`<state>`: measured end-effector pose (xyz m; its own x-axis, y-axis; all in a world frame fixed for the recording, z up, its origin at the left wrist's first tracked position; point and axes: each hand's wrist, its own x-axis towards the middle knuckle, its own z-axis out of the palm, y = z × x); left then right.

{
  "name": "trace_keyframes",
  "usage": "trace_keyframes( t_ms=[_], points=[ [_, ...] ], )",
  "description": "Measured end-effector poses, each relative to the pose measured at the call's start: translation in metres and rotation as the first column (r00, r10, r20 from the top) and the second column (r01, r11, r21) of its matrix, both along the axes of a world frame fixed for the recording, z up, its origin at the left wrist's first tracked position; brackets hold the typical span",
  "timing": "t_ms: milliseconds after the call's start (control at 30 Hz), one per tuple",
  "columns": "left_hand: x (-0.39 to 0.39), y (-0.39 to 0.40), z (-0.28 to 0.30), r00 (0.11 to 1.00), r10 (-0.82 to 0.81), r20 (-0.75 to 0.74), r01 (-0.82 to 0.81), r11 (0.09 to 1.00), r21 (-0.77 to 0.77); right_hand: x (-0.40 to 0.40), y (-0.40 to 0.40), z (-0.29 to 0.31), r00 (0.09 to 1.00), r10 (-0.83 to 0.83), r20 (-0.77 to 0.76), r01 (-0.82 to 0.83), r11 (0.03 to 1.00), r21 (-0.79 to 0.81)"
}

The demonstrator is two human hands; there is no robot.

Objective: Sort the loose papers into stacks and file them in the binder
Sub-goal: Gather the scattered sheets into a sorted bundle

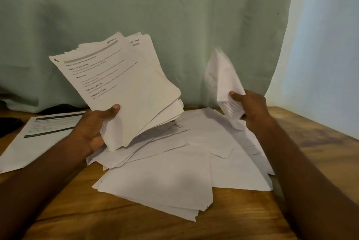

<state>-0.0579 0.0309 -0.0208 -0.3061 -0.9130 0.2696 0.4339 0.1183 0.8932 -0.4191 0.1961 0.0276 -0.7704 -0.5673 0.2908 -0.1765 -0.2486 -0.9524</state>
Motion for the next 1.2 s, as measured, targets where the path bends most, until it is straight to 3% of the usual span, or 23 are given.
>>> trace_keyframes(
  t_ms=[67, 200, 333, 500, 633, 667, 700, 733, 767, 800, 833, 900, 967, 1033, 1067, 1133, 1200],
  points=[
    [0.0, -0.002, 0.0, 1.0, 0.002, 0.011, -0.002, 1.0, -0.015, 0.004, -0.001, 0.003, 0.871, 0.361, 0.334, -0.307, 0.93, -0.204],
    [0.0, -0.004, 0.001, 0.999, 0.028, 0.019, -0.027, 0.999, -0.026, 0.012, -0.009, -0.002, 0.592, 0.702, 0.395, -0.523, 0.708, -0.474],
    [0.001, -0.006, 0.002, 1.0, 0.028, -0.006, -0.028, 0.999, -0.029, 0.018, -0.019, -0.014, 0.366, 0.859, 0.358, -0.679, 0.509, -0.529],
    [0.004, -0.007, 0.004, 0.999, -0.034, -0.033, 0.034, 0.999, 0.006, 0.017, -0.027, -0.024, 0.337, 0.825, 0.454, -0.678, 0.547, -0.491],
    [0.008, -0.011, 0.004, 0.998, 0.01, -0.064, -0.005, 0.998, 0.065, 0.016, -0.029, -0.029, 0.461, 0.686, 0.563, -0.627, 0.7, -0.341],
    [0.008, -0.012, 0.005, 0.997, 0.038, -0.069, -0.032, 0.996, 0.085, 0.018, -0.029, -0.027, 0.542, 0.642, 0.542, -0.613, 0.743, -0.267],
    [0.01, -0.014, 0.005, 0.994, 0.071, -0.081, -0.062, 0.991, 0.115, 0.023, -0.028, -0.025, 0.681, 0.544, 0.491, -0.548, 0.823, -0.15],
    [0.011, -0.015, 0.005, 0.991, 0.097, -0.095, -0.083, 0.987, 0.141, 0.029, -0.027, -0.023, 0.857, 0.349, 0.379, -0.378, 0.926, 0.002],
    [0.013, -0.016, 0.005, 0.987, 0.118, -0.111, -0.1, 0.982, 0.161, 0.032, -0.026, -0.022, 0.975, 0.088, 0.202, -0.108, 0.99, 0.09],
    [0.014, -0.017, 0.005, 0.984, 0.13, -0.125, -0.108, 0.979, 0.171, 0.033, -0.025, -0.021, 0.987, -0.159, 0.009, 0.158, 0.986, 0.059],
    [0.015, -0.019, 0.005, 0.98, 0.144, -0.135, -0.119, 0.977, 0.178, 0.033, -0.023, -0.019, 0.922, -0.349, -0.17, 0.349, 0.937, -0.028],
    [0.018, -0.021, 0.005, 0.966, 0.21, -0.15, -0.181, 0.966, 0.187, 0.039, -0.016, -0.014, 0.693, -0.515, -0.505, 0.458, 0.855, -0.244],
    [0.019, -0.022, 0.004, 0.946, 0.286, -0.151, -0.259, 0.949, 0.18, 0.048, -0.018, -0.014, 0.538, -0.395, -0.745, 0.255, 0.918, -0.303],
    [0.02, -0.022, 0.005, 0.936, 0.323, -0.139, -0.297, 0.938, 0.179, 0.063, -0.022, -0.021, 0.422, -0.019, -0.906, -0.052, 0.998, -0.046],
    [0.019, -0.021, 0.005, 0.935, 0.328, -0.134, -0.302, 0.936, 0.178, 0.071, -0.025, -0.028, 0.336, 0.198, -0.921, -0.142, 0.977, 0.159],
    [0.021, -0.021, 0.006, 0.931, 0.342, -0.125, -0.316, 0.929, 0.192, 0.087, -0.029, -0.038, 0.206, 0.571, -0.795, -0.134, 0.821, 0.555],
    [0.023, -0.021, 0.009, 0.925, 0.363, -0.118, -0.336, 0.921, 0.199, 0.093, -0.031, -0.041, 0.226, 0.732, -0.643, -0.034, 0.666, 0.746]
  ],
)
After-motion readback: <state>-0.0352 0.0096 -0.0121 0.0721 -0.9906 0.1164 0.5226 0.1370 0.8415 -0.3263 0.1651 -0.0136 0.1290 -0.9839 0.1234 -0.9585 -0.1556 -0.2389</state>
